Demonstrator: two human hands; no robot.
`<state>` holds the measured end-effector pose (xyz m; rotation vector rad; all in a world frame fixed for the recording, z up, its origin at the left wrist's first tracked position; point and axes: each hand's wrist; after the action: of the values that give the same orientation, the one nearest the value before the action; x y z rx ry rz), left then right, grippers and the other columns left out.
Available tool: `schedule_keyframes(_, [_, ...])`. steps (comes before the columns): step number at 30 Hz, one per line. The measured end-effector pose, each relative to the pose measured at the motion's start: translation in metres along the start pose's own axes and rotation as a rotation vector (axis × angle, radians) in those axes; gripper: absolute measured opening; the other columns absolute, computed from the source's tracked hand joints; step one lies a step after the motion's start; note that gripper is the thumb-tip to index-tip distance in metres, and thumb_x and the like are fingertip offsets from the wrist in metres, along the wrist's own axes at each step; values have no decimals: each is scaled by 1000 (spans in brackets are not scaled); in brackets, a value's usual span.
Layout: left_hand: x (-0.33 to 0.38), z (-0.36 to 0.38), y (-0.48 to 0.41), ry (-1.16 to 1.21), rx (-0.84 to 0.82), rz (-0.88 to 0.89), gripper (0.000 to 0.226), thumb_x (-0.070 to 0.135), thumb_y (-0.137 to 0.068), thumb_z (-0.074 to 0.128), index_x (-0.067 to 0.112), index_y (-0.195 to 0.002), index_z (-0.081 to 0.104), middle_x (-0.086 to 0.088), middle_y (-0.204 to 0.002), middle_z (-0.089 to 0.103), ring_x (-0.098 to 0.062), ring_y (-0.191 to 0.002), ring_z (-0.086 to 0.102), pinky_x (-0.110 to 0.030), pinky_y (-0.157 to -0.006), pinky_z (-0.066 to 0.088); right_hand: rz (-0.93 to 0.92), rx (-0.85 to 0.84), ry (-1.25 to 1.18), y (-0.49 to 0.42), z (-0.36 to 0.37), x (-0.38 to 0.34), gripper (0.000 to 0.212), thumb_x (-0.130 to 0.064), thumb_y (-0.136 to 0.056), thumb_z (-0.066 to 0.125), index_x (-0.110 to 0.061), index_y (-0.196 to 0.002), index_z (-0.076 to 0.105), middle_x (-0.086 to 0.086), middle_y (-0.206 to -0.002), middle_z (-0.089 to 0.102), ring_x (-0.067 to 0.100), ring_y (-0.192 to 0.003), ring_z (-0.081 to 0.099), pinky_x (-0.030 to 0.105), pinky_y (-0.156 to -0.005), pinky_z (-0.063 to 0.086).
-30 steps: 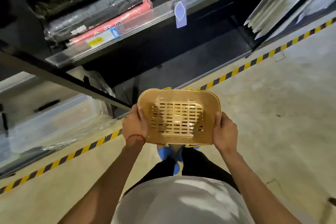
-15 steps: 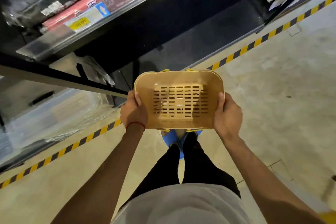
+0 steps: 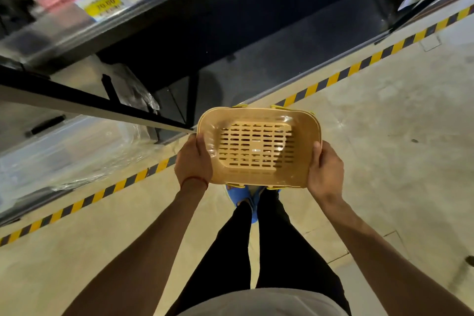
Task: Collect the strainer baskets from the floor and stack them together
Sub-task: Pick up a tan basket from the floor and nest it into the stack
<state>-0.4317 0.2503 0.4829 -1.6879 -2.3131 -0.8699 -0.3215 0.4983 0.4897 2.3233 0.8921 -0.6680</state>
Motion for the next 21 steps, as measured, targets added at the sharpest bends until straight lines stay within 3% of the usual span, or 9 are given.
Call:
schedule_keyframes(4, [-12, 24, -7, 83, -22, 4, 44, 45, -104, 29, 17, -98, 61, -9, -94, 66, -29, -89, 60, -38, -78, 46, 10, 13, -15, -9, 18, 11, 46, -45, -109, 26, -14, -120, 59, 5, -113, 61, 24, -100, 60, 43, -88, 56])
schedule_keyframes(7, [-21, 45, -17, 137, -38, 3, 45, 46, -104, 28, 16, -102, 62, -7, -95, 66, -27, -90, 60, -34, -79, 45, 20, -10, -108, -18, 32, 19, 45, -40, -108, 29, -10, -126, 57, 4, -119, 59, 19, -102, 58, 9, -82, 47])
schedule_keyframes(8, [-22, 51, -19, 147, -46, -1, 46, 45, -104, 27, 16, -101, 62, -6, -94, 66, -26, -89, 60, -31, -79, 44, 31, -14, -125, -21, 37, 22, 46, -40, -108, 29, -9, -124, 58, 2, -115, 60, 18, -99, 58, 6, -77, 45])
schedule_keyframes(11, [-22, 65, -23, 156, -33, -27, 45, 43, -105, 25, 13, -101, 60, -5, -89, 62, -23, -83, 56, -29, -76, 41, 49, 19, -89, -26, 50, 32, 45, -43, -108, 29, -11, -120, 59, -4, -103, 59, 18, -92, 59, 26, -82, 48])
schedule_keyframes(16, [-23, 79, -27, 169, 65, -57, 39, 39, -106, 28, 13, -96, 55, -4, -82, 56, -25, -80, 53, -29, -72, 35, 57, 65, -63, -31, 63, 46, 45, -46, -108, 28, -17, -128, 57, 2, -118, 65, 21, -107, 61, 26, -91, 44])
schedule_keyframes(21, [-20, 74, -20, 128, 8, -99, 47, 43, -105, 26, 9, -111, 57, -2, -89, 56, -22, -84, 51, -33, -75, 38, 93, 29, -74, -29, 64, 53, 44, -49, -107, 27, -22, -133, 52, 1, -124, 61, 21, -115, 57, 36, -100, 49])
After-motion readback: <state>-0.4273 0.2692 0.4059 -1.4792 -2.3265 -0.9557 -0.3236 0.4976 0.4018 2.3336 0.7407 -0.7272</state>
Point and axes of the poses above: each hand's wrist, its own y-axis away from the middle knuckle, its own z-axis out of the palm, x = y × z
